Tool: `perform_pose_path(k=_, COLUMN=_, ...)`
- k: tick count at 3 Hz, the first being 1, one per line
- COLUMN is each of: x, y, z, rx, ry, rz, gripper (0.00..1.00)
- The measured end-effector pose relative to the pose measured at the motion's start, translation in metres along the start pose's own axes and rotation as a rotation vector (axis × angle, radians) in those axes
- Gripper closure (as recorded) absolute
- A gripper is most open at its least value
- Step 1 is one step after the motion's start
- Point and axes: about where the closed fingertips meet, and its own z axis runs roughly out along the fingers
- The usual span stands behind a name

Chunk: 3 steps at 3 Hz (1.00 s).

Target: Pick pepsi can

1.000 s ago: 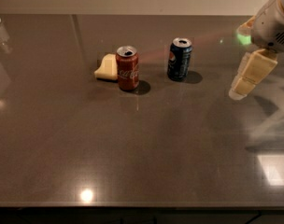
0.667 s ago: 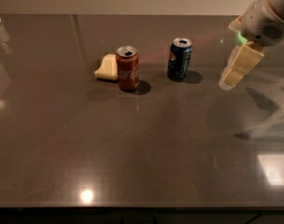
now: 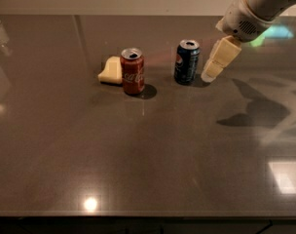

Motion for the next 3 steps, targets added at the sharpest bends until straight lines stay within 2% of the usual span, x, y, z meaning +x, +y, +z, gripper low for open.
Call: perform_pose_path(k=3, x=-0.013, y=-0.030, z=0.055, rx=-0.012, ry=0.005, rz=0.131, gripper=0.00)
